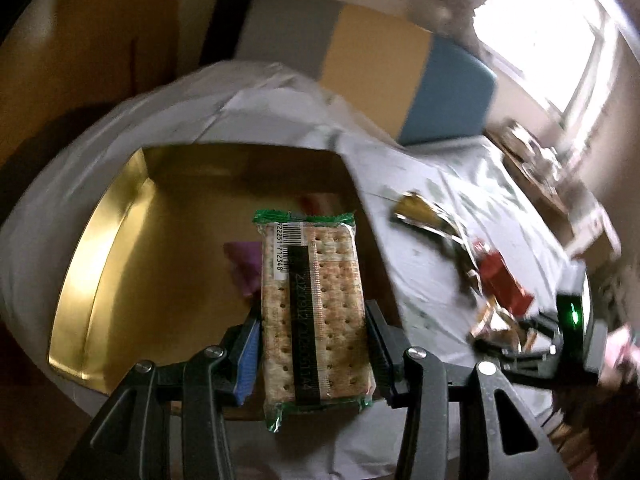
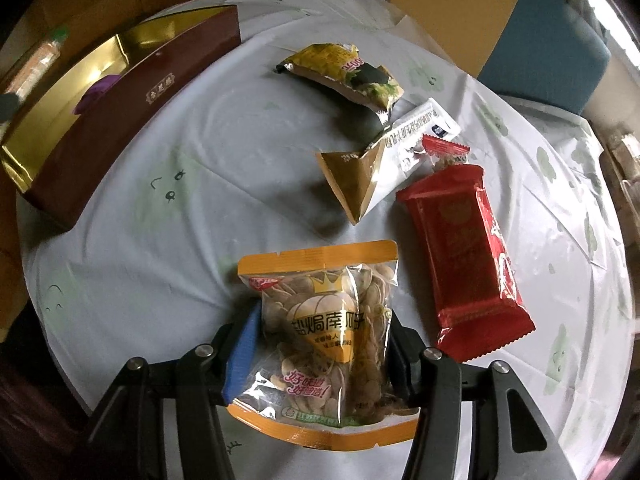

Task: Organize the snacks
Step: 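Carry the saltine crackers into the gold tray and open the left gripper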

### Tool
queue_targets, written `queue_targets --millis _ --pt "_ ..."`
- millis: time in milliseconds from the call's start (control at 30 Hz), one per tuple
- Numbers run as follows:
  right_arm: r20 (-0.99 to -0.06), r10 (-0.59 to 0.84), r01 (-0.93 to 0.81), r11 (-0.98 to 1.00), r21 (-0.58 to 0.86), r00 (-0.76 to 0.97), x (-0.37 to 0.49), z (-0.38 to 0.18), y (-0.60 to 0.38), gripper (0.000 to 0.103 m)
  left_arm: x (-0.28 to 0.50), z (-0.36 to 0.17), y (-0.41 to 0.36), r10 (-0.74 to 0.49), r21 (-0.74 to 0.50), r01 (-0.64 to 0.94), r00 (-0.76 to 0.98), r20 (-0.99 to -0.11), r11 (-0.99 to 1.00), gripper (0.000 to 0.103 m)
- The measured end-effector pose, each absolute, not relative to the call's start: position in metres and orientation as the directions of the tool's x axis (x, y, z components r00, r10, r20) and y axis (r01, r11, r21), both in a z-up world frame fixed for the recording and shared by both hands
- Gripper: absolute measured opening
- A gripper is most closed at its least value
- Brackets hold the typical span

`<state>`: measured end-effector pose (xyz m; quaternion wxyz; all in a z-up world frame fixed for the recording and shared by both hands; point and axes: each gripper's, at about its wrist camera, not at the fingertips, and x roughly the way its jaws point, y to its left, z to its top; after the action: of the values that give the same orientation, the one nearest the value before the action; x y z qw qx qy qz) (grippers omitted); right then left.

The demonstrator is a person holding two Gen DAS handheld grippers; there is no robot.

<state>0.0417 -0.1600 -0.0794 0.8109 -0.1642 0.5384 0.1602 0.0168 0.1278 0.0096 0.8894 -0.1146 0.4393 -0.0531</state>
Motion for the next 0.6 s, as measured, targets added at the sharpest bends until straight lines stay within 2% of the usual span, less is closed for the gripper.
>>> queue_targets --millis 300,467,600 --pt "-0.924 0.074 -0.447 0.888 -0.111 0.376 0.039 -0.078 -0.157 0.057 0.043 0.003 0.167 -0.178 -0.306 -0.125 0.588 -0.789 0.944 0.047" --pt "-0.926 0.077 -0.445 0.890 -0.104 0.370 0.039 -0.077 -0.157 0.057 0.079 0.005 0.161 -0.172 -0.275 -0.096 0.574 -0.801 0.957 0.048" --pt "-0.927 0.079 -0.443 0.891 -0.099 0.366 0.041 -0.078 -0.158 0.057 0.110 0.001 0.154 -0.201 -0.306 -0.102 0.555 -0.807 0.947 0.048"
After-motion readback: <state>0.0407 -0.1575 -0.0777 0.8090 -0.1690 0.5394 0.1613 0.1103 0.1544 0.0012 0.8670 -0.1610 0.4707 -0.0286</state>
